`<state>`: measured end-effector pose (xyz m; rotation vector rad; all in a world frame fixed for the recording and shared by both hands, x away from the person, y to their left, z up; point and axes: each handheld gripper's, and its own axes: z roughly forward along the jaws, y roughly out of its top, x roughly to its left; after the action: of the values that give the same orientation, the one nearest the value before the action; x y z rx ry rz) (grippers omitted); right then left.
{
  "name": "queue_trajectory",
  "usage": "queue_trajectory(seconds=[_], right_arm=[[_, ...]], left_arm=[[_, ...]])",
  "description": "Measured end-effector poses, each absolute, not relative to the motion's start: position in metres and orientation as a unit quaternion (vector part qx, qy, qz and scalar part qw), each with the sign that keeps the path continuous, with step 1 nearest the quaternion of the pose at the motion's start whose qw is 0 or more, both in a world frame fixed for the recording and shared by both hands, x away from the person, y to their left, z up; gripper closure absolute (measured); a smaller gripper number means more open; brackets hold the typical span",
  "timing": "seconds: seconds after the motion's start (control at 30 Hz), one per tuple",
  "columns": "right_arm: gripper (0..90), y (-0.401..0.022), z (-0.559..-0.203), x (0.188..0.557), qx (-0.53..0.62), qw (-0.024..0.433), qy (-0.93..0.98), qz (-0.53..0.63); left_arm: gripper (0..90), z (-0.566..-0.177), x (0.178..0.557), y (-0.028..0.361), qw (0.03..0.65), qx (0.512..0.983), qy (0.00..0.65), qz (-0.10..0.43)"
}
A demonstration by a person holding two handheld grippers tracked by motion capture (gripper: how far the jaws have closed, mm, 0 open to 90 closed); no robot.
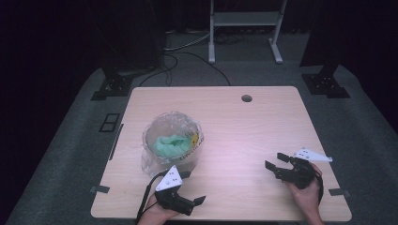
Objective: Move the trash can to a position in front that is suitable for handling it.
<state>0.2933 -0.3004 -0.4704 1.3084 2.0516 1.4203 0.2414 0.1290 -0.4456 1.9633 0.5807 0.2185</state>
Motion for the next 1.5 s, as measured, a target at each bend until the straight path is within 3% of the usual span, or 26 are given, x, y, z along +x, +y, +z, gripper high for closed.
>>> queue_trajectory(seconds=[0.37,1.13,1.5], right_arm=[[27.6,-0.301,-0.470,0.293,0.460,0.161,0.716,0.500],[27.6,-0.303,-0.472,0.295,0.461,0.157,0.718,0.496],[27.6,-0.304,-0.473,0.296,0.463,0.155,0.718,0.497]], left_arm=[[3.9,-0.440,0.258,0.142,0.519,0.814,0.241,0.096],[3.9,-0.439,0.324,0.129,0.497,0.828,0.236,0.104],[3.2,-0.441,0.323,0.116,0.499,0.832,0.229,0.074]])
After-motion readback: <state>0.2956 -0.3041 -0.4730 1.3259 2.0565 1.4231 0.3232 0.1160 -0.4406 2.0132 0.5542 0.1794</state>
